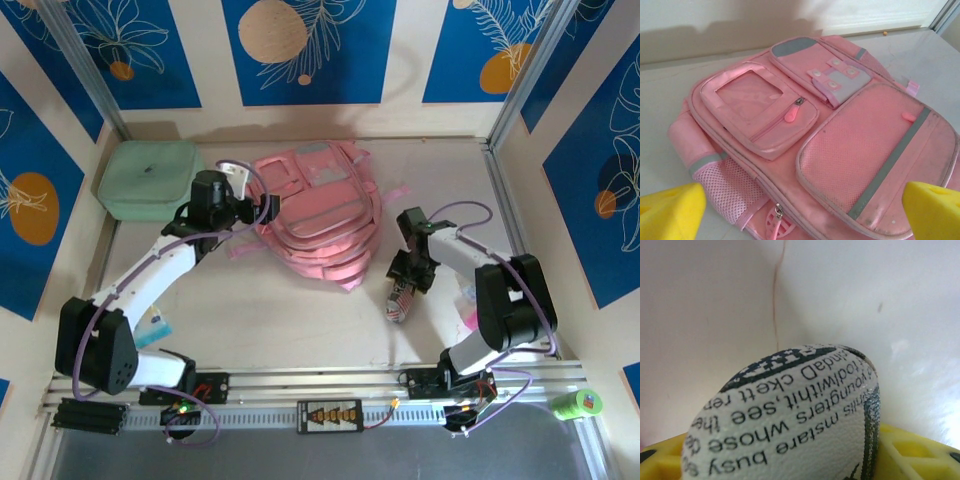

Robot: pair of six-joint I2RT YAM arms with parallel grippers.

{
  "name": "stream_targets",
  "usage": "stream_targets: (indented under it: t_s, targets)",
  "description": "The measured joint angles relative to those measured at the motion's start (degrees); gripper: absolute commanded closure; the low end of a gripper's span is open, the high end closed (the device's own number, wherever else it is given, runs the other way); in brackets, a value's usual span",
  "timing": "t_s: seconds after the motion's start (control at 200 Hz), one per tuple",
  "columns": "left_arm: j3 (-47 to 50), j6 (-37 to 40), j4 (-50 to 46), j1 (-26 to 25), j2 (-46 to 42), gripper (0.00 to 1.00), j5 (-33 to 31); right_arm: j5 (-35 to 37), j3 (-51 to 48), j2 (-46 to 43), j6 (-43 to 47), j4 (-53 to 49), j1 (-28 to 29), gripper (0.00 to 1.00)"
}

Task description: Pack the student bag

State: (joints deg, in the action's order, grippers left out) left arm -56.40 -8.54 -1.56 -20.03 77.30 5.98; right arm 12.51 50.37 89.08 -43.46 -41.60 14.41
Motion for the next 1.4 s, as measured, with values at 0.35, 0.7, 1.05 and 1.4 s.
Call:
stream_targets:
  t_s: [0.35,0.7,1.05,1.4]
  targets:
    - [-1.42,-0.44,-1.01,0.00,0.15,0.00,2.16,-1.40,1.92,1.62,3.17,3.17,-5.01,0.08]
    - [-2.84,-1.09,-2.21,0.00,2.67,0.00,7.63,-5.51,-3.28,-4.17,0.92,3.48,-3.15,0.14]
    - [-7.52,-0.96,-5.53,-0.94,6.99,0.00,13.05,-4.96,-3.67,-2.08,-3.04,3.50,-2.54,0.23]
    - [-14.38,1.84,-11.56,-4.52,13.35,0.00,13.42,-3.63,-3.48,-1.55,-6.05,2.95,-2.56,0.49]
